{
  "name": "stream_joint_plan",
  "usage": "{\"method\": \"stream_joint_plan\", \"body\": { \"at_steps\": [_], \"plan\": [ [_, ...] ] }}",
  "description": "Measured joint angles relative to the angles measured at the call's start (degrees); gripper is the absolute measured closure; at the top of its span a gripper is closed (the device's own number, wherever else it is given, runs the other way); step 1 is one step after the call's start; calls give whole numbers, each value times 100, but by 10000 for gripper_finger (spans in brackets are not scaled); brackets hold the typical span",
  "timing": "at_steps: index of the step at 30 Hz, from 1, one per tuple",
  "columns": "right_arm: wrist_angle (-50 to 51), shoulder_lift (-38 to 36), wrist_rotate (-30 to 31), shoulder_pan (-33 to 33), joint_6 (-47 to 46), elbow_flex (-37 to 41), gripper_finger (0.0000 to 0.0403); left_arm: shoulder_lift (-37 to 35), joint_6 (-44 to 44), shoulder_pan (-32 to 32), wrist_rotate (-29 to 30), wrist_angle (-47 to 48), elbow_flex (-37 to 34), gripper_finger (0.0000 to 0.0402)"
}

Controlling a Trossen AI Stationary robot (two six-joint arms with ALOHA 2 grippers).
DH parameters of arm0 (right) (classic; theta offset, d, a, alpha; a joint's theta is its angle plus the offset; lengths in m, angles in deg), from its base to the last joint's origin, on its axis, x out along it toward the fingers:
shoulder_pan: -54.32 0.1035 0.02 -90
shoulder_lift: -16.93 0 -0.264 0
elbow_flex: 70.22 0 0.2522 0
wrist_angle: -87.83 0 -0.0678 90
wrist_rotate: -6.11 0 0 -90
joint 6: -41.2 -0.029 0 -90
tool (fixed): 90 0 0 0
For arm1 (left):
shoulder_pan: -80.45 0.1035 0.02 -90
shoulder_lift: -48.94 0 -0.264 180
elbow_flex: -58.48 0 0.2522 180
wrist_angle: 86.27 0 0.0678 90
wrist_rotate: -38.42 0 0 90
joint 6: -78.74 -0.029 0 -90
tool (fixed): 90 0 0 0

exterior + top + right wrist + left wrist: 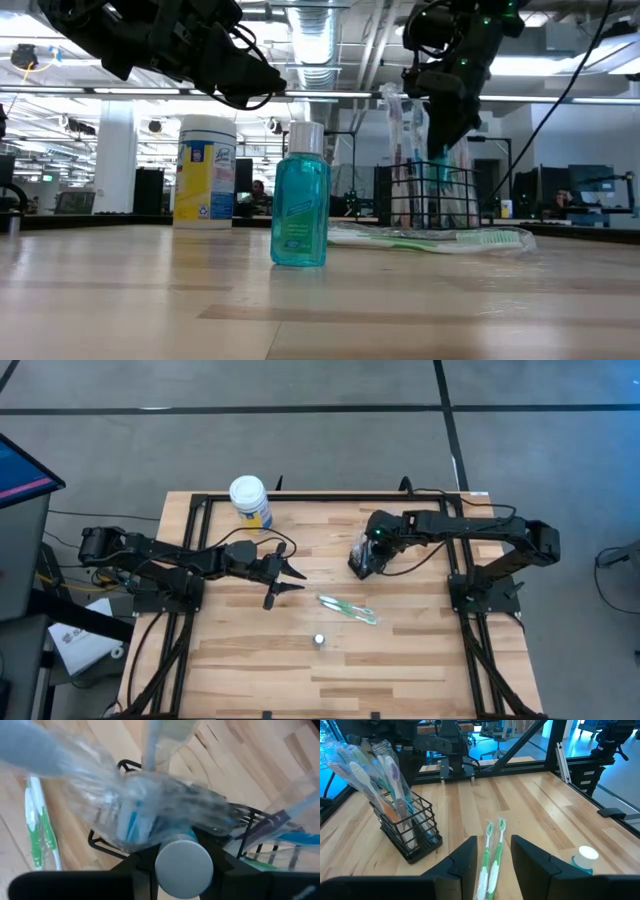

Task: Pick & Place toothbrushing station
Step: Put the blue mouthwash into the mesh organizer

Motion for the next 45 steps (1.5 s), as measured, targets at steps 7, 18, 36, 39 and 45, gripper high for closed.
{"method": "stream_joint_plan", "body": {
  "at_steps": [7, 18, 36, 39, 45],
  "plan": [
    [-374, -13, -91, 0, 4, 296, 325, 0, 0, 0, 1, 0, 0, 288],
    [-467, -2, -141, 0, 2, 311, 324, 0, 0, -1, 2, 0, 0, 288],
    [-423, 4, -152, 2, -17, 316, 322, 0, 0, 1, 0, 0, 0, 288],
    [-425, 7, -146, 4, -44, 316, 322, 0, 0, -1, 0, 0, 0, 288],
    [-721, -6, -45, 4, -23, 568, 322, 1, 0, -1, 0, 2, 0, 288]
  ]
}}
